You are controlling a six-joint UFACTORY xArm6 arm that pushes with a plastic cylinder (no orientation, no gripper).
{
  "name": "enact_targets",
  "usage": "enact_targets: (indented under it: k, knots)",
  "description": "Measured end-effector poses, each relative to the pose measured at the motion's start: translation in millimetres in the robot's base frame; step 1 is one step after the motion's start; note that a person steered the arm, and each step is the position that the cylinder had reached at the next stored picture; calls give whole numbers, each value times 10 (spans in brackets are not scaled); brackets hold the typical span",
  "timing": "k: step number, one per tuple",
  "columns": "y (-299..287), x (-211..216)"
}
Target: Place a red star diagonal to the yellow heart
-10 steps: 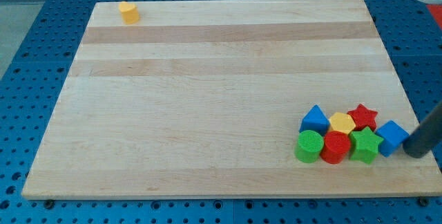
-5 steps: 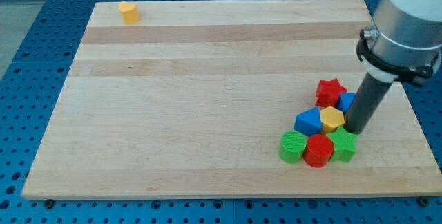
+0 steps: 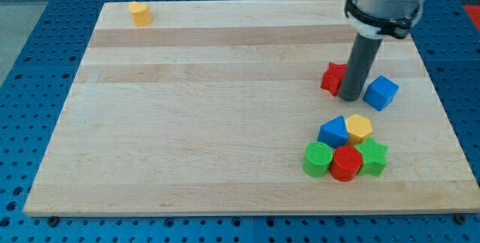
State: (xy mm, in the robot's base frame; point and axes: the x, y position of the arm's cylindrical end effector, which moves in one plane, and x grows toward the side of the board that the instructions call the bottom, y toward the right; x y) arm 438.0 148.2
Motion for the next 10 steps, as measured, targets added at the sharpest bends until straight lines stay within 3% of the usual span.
enact_targets:
  k: [6, 10]
  knots:
    - [-139, -1137]
    - [-1281, -1203]
